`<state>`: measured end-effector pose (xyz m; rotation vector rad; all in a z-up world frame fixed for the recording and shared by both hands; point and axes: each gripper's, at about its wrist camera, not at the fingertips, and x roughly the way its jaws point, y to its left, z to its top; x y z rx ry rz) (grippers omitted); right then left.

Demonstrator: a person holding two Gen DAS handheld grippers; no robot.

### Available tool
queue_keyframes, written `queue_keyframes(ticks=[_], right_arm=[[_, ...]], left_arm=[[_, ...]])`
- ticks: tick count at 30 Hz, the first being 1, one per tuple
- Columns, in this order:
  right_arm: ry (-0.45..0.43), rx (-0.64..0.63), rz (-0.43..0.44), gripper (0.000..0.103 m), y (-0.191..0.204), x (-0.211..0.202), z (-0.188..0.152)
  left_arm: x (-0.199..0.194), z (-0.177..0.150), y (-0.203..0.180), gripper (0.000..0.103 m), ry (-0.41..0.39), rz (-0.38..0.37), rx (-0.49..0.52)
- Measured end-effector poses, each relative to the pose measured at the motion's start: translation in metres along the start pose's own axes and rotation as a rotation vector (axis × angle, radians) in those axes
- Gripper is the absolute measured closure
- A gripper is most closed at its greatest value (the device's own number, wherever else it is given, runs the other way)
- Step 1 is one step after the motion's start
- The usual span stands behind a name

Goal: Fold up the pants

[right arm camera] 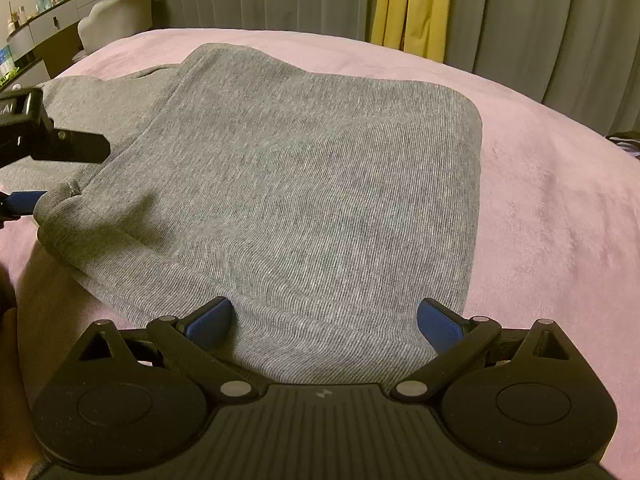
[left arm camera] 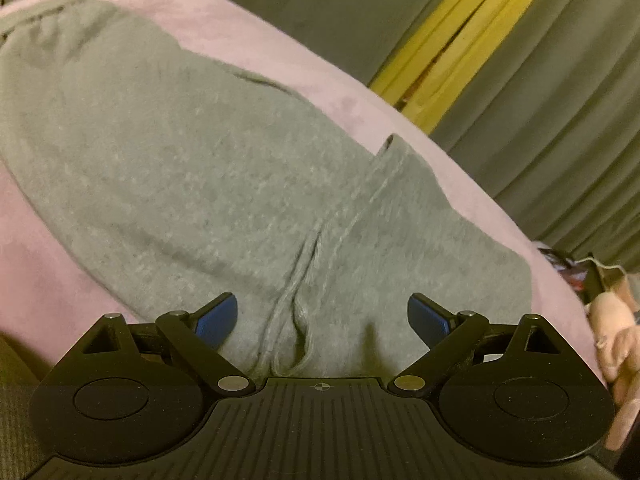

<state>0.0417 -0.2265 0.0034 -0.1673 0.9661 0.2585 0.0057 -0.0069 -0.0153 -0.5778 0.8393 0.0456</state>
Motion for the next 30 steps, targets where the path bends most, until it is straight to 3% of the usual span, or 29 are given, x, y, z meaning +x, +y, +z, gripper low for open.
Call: queue_keyframes(ticks=[4,11,17,21,26,30], right_arm=[[0.004,0.002,-0.003,0.004,0.001,0.0,0.0],[0.005,0.002,-0.002,0.004,0.0,-0.001,0.001],[0.007,0.002,-0.005,0.004,0.001,-0.001,0.0],[0.007,0.002,-0.005,0.004,0.001,-0.001,0.0],[0.005,0.002,-0.006,0.004,0.002,-0.001,0.0],[0.005,0.003,-0.007,0.004,0.002,-0.001,0.0]], left_arm=[[-0.002,0.002,0.004,0.007,0.01,-0.009,0.007],[-0.008,0.009,0.013,0.007,-0.002,-0.046,-0.069],[-0.018,0.015,0.01,0.007,-0.044,-0.032,-0.016],[-0.012,0.021,0.007,0.007,-0.031,0.005,0.001],[-0.008,0.033,0.001,0.007,-0.04,0.029,0.102],[0.005,0.044,0.005,0.009,0.012,-0.024,0.109]])
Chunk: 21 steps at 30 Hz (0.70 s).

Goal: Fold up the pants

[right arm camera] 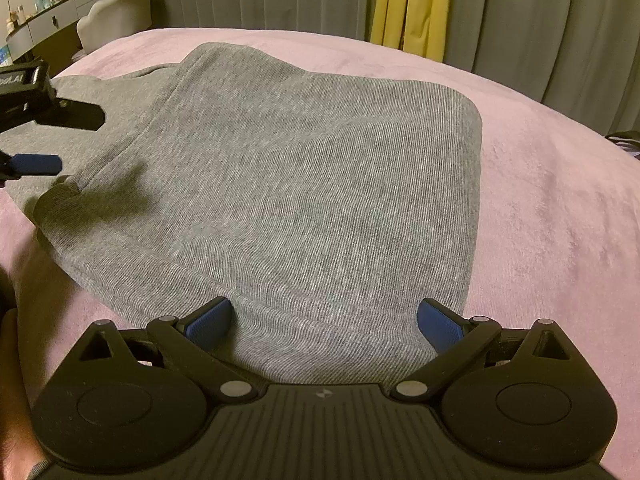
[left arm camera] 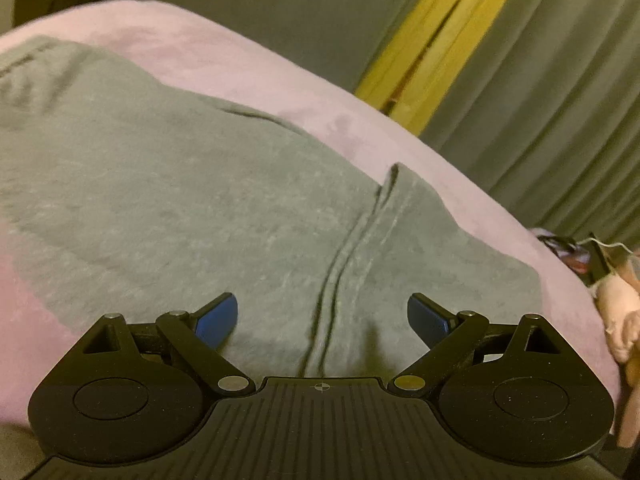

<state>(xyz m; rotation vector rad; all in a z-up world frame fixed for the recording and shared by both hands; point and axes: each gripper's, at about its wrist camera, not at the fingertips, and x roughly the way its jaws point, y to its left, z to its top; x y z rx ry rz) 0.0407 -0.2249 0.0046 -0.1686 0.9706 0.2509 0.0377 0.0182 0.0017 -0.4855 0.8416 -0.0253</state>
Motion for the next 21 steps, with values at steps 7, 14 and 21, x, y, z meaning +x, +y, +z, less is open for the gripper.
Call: queue_keyframes(ticks=[7,14,21], right_arm=[[-0.004,0.0,-0.003,0.004,0.0,0.0,0.0],[-0.028,0.023,-0.022,0.004,0.002,0.003,0.0],[-0.081,0.043,0.019,0.004,-0.003,-0.007,0.002]], left_arm=[[0.055,0.014,-0.031,0.015,0.081,-0.048,0.212],[0.09,0.034,-0.035,0.042,0.118,-0.171,0.198],[0.08,0.033,-0.037,0.084,0.072,-0.192,0.208]])
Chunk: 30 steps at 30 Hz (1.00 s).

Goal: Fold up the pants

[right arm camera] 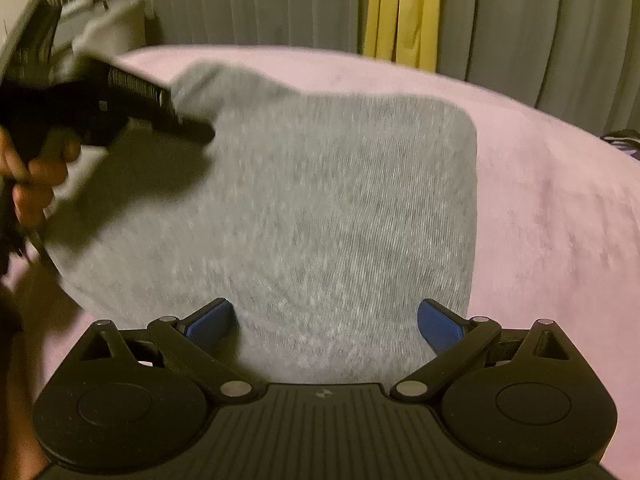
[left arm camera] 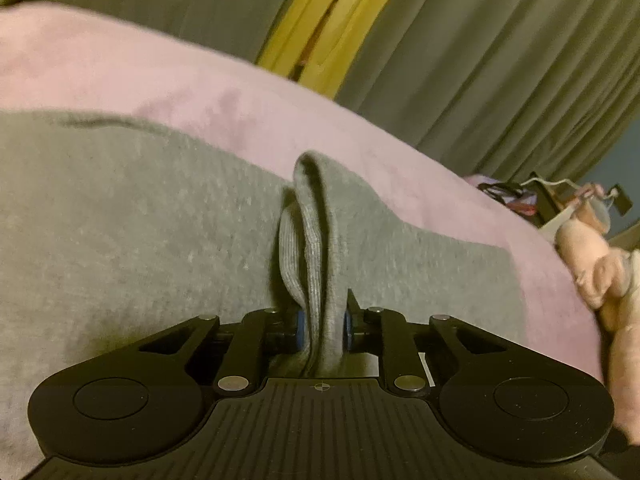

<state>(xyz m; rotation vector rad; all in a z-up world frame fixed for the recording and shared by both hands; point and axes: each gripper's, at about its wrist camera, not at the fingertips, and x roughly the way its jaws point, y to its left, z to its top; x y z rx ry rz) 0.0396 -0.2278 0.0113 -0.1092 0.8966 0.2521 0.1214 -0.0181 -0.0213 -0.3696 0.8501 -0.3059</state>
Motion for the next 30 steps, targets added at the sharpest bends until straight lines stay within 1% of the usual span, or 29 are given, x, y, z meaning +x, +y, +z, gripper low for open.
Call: queue_keyframes(ticks=[4,6,9,10,13,14,15,16,17,18,19,20,21,24,26,28,30], right_arm=[[-0.144,0.05,0.063,0.004,-0.004,-0.027,0.004],[-0.179,0.097,0.085,0.004,-0.007,-0.033,0.006],[-0.189,0.12,0.102,0.004,-0.007,-0.035,0.006],[-0.183,0.118,0.092,0.004,-0.006,-0.033,0.007],[-0.135,0.128,0.078,0.004,-0.011,-0.023,0.004],[-0.111,0.133,0.07,0.004,-0.014,-0.017,0.004],[-0.075,0.137,0.063,0.004,-0.017,-0.01,0.003],[-0.044,0.139,0.059,0.004,-0.017,-0.003,0.002],[-0.018,0.137,0.054,0.004,-0.019,0.003,0.001],[-0.007,0.125,0.045,0.004,-0.018,0.006,0.0],[-0.006,0.109,0.033,0.004,-0.016,0.007,0.0],[-0.004,0.095,0.02,0.004,-0.013,0.008,-0.001],[0.0,0.078,0.007,0.004,-0.011,0.01,-0.001],[0.005,0.045,-0.015,0.004,-0.004,0.011,-0.003],[0.003,0.036,-0.022,0.004,0.0,0.014,0.001],[-0.002,0.032,-0.027,0.004,0.003,0.017,0.004],[-0.005,0.026,-0.036,0.004,0.005,0.02,0.005]], left_arm=[[-0.018,0.001,-0.011,0.085,-0.041,0.007,0.017],[-0.026,0.003,-0.013,0.085,-0.062,0.018,0.018],[-0.032,0.003,-0.015,0.085,-0.084,0.064,0.056],[-0.031,0.004,-0.014,0.085,-0.085,0.083,0.059],[-0.021,0.005,0.0,0.084,-0.082,0.113,0.0],[-0.015,0.003,0.007,0.081,-0.07,0.131,-0.022],[-0.008,0.0,0.015,0.074,-0.048,0.148,-0.056],[-0.005,-0.001,0.02,0.073,-0.045,0.144,-0.091],[-0.008,-0.001,0.024,0.07,-0.055,0.125,-0.129],[-0.013,0.001,0.023,0.065,-0.061,0.131,-0.145],[-0.019,0.002,0.022,0.061,-0.076,0.15,-0.148],[-0.025,0.003,0.021,0.054,-0.097,0.17,-0.141],[-0.033,0.004,0.02,0.049,-0.113,0.175,-0.136],[-0.055,0.003,0.028,0.044,-0.113,0.169,-0.171],[-0.067,0.006,0.033,0.039,-0.106,0.201,-0.195],[-0.087,0.006,0.045,0.033,-0.128,0.232,-0.212],[-0.107,0.007,0.058,0.025,-0.155,0.285,-0.241]])
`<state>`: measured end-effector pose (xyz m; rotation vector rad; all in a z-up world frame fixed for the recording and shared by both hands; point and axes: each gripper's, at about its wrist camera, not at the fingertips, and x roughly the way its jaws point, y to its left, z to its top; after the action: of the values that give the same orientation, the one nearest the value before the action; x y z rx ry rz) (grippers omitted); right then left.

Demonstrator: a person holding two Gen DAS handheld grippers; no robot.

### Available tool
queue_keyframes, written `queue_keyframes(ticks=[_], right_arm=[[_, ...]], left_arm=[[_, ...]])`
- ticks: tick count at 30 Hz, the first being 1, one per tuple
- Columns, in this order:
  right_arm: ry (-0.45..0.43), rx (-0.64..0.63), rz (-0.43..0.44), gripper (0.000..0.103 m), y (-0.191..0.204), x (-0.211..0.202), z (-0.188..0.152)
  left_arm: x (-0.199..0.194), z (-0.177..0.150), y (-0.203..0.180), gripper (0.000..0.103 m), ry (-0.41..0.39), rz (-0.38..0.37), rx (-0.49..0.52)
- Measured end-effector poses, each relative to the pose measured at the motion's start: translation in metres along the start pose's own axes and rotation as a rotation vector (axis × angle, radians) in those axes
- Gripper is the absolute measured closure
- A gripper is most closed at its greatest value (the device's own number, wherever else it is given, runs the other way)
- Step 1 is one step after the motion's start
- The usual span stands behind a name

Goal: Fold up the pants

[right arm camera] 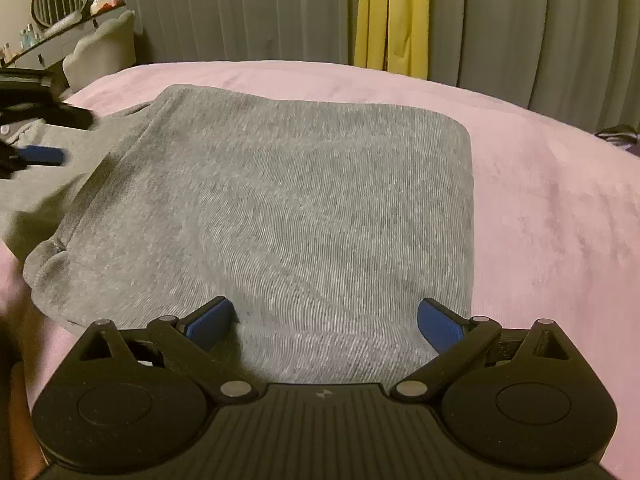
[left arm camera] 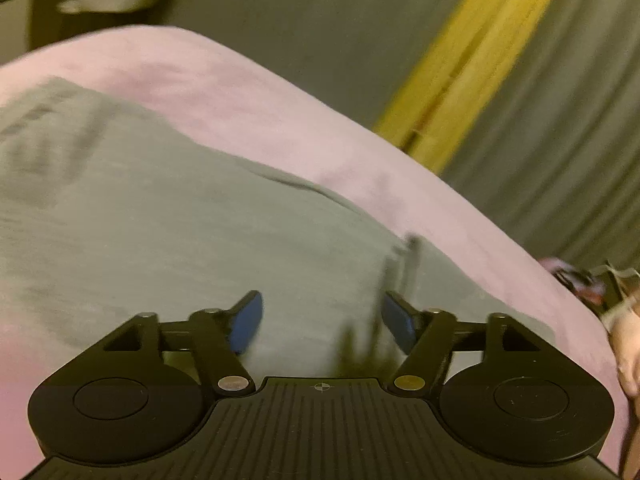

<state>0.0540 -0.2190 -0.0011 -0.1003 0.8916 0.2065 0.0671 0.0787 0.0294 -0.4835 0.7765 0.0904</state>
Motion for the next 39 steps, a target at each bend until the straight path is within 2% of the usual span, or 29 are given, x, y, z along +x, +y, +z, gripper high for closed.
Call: queue_keyframes(ticks=[7,10,13,16,18,20,22,23,26,32,34,36,38,39], right_arm=[[0.003,0.008,-0.087,0.004,0.017,0.007,0.005],[0.01,0.028,-0.141,0.004,0.024,0.011,0.008],[-0.001,0.061,-0.187,0.004,0.029,0.014,0.009],[-0.024,0.094,-0.242,0.004,0.039,0.017,0.011],[-0.039,0.085,-0.262,0.004,0.05,0.02,0.013],[-0.05,0.021,-0.248,0.004,0.068,0.024,0.015],[-0.059,-0.042,-0.207,0.004,0.083,0.026,0.016],[-0.06,-0.052,-0.174,0.004,0.087,0.028,0.017],[-0.065,0.021,-0.116,0.004,0.079,0.032,0.018],[-0.147,0.013,-0.08,0.004,0.072,0.029,0.003],[-0.148,0.02,-0.079,0.004,0.072,0.029,0.002],[-0.141,0.02,-0.076,0.004,0.073,0.028,0.001],[-0.12,0.028,-0.061,0.004,0.07,0.025,0.005],[-0.118,0.04,-0.043,0.004,0.069,0.02,0.005]], left_arm=[[-0.023,0.008,0.072,0.023,-0.019,0.141,-0.092],[-0.03,0.005,0.099,0.023,-0.027,0.169,-0.114],[-0.036,0.006,0.129,0.023,-0.039,0.14,-0.167],[-0.049,0.006,0.161,0.023,-0.103,0.09,-0.246],[-0.058,0.007,0.181,0.017,-0.161,0.11,-0.282],[-0.059,0.011,0.201,0.016,-0.18,0.134,-0.316],[-0.053,0.011,0.222,0.016,-0.174,0.096,-0.385],[-0.048,0.01,0.236,0.017,-0.167,0.032,-0.437],[-0.033,0.014,0.258,0.017,-0.171,-0.076,-0.512],[-0.003,0.038,0.279,0.017,-0.149,-0.157,-0.56],[0.003,0.042,0.282,0.025,-0.138,-0.163,-0.588],[0.003,0.044,0.281,0.062,-0.132,-0.098,-0.617],[-0.006,0.044,0.272,0.073,-0.149,-0.088,-0.573],[-0.014,0.045,0.261,0.077,-0.176,-0.077,-0.514]])
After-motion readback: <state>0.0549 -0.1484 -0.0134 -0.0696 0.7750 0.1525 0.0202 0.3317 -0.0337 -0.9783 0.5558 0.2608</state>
